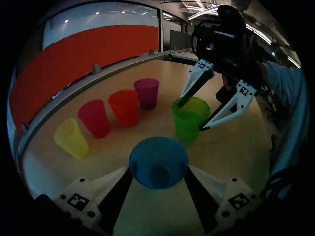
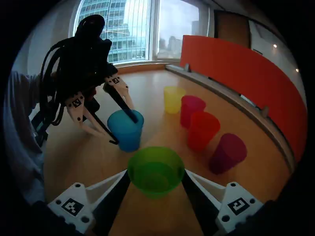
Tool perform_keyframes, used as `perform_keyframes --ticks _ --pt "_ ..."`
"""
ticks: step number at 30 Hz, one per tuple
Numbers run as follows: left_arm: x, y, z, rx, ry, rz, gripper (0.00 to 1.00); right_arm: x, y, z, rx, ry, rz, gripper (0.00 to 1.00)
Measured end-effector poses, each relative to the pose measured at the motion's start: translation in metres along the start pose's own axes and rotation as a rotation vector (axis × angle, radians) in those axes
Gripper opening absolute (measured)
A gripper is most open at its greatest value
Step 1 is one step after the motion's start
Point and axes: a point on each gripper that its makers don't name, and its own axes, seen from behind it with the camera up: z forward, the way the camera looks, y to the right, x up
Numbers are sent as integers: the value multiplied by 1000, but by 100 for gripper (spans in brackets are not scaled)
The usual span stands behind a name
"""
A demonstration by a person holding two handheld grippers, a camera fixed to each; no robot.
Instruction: Pour water
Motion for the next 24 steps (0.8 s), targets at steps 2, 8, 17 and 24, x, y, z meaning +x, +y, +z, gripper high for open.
perform_keyframes --ticks 2,8,17,24 --pt "-2 -1 1 0 -3 -4 86 -2 -1 1 1 -3 3 91" --pt "-8 -3 1 3 -12 -11 86 -6 -1 -1 -2 -2 10 92" --pt "-14 -4 -3 8 -26 -16 90 -7 0 -5 -14 8 27 98" --pt "-22 -4 -10 19 -44 -43 95 -17 0 -13 -30 -2 30 100"
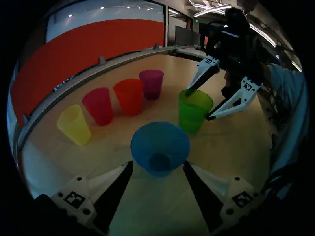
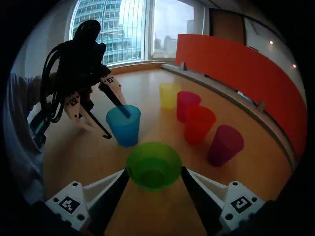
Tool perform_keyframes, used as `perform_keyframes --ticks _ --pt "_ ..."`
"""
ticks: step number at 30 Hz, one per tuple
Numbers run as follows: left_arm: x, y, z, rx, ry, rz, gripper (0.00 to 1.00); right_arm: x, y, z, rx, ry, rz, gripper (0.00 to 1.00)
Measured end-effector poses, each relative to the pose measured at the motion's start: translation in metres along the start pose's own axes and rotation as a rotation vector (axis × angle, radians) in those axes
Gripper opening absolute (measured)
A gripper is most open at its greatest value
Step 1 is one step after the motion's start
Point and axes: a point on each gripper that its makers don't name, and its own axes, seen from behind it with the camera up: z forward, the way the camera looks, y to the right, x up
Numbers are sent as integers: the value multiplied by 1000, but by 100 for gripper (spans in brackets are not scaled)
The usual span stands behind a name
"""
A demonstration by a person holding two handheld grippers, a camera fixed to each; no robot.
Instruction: Pour water
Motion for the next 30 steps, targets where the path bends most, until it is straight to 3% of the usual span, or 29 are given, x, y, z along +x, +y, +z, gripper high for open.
perform_keyframes --ticks 21,30 --pt "-19 -13 -52 120 73 -94 96 -29 16 -54 -112 19 49 100" --pt "-18 -30 -70 208 120 -147 96 -30 25 -68 -178 65 99 100"
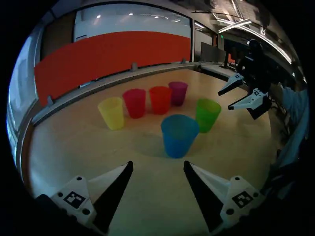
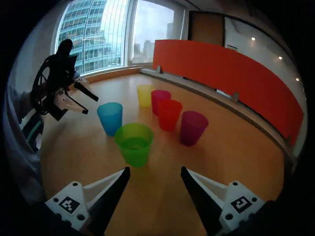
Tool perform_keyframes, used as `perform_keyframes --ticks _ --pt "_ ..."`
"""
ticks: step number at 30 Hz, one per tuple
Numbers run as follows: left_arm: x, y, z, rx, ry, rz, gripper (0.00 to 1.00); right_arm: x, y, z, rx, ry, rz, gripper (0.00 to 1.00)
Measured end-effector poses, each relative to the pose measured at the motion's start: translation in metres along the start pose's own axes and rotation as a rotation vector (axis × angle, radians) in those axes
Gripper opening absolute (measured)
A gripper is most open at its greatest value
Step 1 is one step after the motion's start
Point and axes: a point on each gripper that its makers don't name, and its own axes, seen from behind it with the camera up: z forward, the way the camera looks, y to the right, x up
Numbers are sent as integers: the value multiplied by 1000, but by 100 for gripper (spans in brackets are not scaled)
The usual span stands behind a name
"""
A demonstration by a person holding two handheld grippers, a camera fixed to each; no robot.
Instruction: Pour water
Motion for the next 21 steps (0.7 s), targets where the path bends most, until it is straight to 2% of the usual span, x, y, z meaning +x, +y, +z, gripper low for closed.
perform_keyframes --ticks 5,15,21 --pt "0 -17 -5 81 35 -36 96 0 10 -8 -52 42 57 100" --pt "16 -51 -26 253 165 -84 96 22 45 -28 -203 182 176 100" --pt "27 -60 -32 329 238 -97 96 32 63 -36 -304 255 203 100"
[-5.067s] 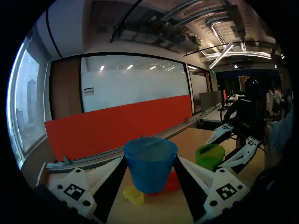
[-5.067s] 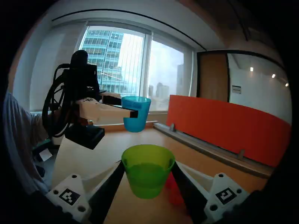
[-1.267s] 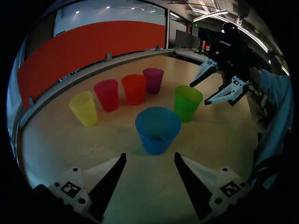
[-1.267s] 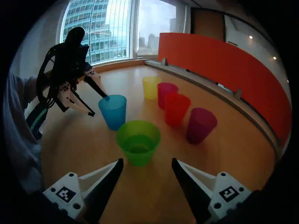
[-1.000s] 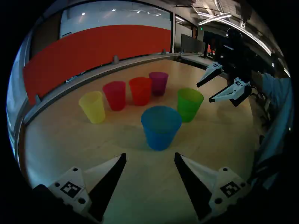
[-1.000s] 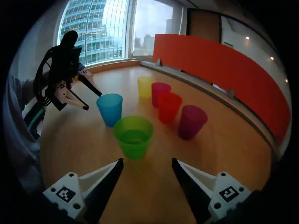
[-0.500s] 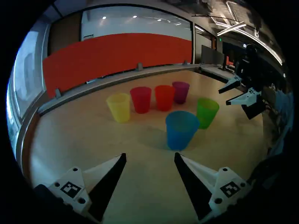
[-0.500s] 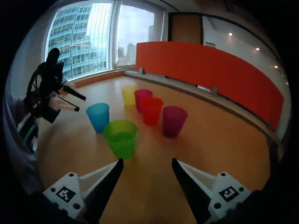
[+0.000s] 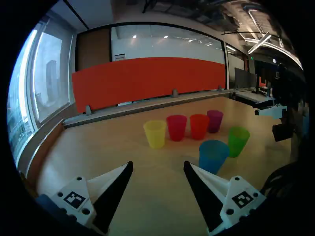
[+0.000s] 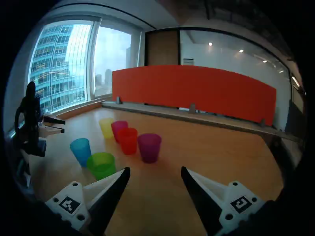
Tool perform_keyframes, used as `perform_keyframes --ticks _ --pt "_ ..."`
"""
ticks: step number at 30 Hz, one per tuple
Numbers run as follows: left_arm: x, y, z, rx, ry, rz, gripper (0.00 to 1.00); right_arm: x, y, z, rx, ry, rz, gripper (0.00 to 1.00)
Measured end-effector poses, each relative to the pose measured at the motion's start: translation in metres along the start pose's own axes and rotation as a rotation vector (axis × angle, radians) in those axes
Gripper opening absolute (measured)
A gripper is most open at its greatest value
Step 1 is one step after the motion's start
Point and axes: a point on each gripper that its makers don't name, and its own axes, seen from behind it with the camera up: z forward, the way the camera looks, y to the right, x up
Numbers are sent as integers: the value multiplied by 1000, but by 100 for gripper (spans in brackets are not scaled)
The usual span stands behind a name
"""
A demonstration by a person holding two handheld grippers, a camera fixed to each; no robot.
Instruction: Pour water
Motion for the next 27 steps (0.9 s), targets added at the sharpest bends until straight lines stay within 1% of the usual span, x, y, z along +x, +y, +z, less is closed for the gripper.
perform_keyframes --ticks 5,8,12,18,21,27 --pt "12 -4 -1 38 53 -23 96 13 10 0 -74 69 15 100" --pt "20 -8 -2 70 90 -41 96 22 15 -2 -113 116 39 100" --pt "32 -17 -8 121 150 -54 96 29 27 -7 -187 180 67 100" --pt "51 -28 -17 184 230 -81 96 43 46 -19 -299 259 87 100" --pt "60 -31 -21 205 265 -96 96 51 52 -26 -342 295 90 100" --pt "74 -38 -27 243 312 -119 96 67 62 -39 -421 350 77 100"
